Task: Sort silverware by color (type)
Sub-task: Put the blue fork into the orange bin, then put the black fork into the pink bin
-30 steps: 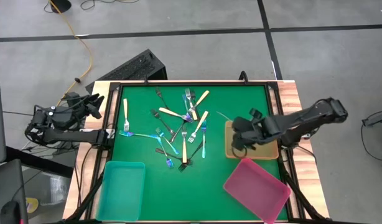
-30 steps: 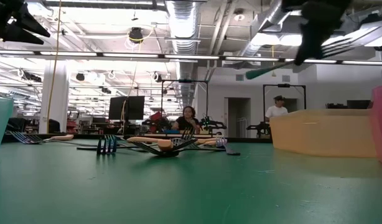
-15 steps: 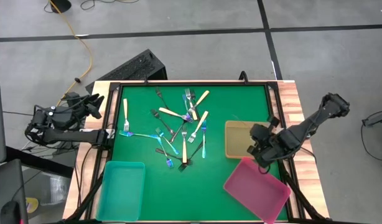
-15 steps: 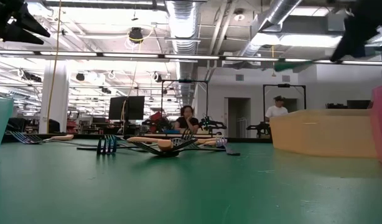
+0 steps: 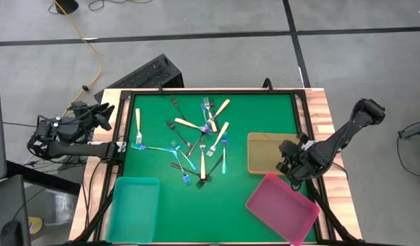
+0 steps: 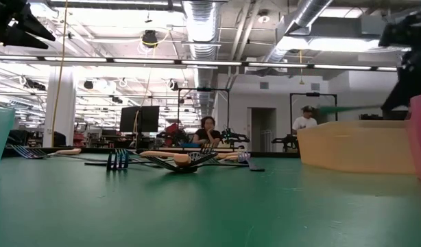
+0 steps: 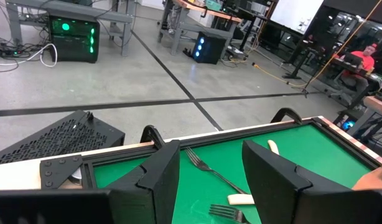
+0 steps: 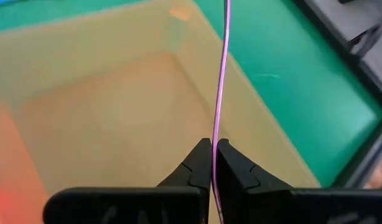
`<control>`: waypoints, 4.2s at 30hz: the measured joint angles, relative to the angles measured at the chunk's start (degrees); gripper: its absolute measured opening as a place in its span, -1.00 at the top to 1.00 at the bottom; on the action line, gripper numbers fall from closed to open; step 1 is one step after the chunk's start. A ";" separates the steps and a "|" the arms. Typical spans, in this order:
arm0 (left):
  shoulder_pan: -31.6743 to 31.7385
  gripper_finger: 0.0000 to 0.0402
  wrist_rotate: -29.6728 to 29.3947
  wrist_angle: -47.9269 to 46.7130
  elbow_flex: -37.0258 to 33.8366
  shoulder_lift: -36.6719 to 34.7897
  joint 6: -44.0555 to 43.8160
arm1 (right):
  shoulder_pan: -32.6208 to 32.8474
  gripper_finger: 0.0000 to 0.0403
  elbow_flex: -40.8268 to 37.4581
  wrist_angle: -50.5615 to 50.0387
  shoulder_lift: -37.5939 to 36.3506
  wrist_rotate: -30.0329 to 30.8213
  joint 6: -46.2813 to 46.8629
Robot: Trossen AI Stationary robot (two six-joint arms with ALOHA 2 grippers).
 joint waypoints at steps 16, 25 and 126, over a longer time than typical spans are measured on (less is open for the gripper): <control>0.02 0.21 0.00 0.00 0.00 0.00 0.00 | 0.70 0.81 -11.44 19.19 -0.03 -6.14 -5.96; 0.02 0.21 -0.02 0.00 0.00 0.00 -0.02 | 0.70 0.81 -12.24 20.32 0.00 -8.60 -4.79; 0.00 0.21 -0.06 -0.02 -0.02 0.00 -0.02 | -31.46 0.10 29.62 61.48 47.44 -35.70 -79.40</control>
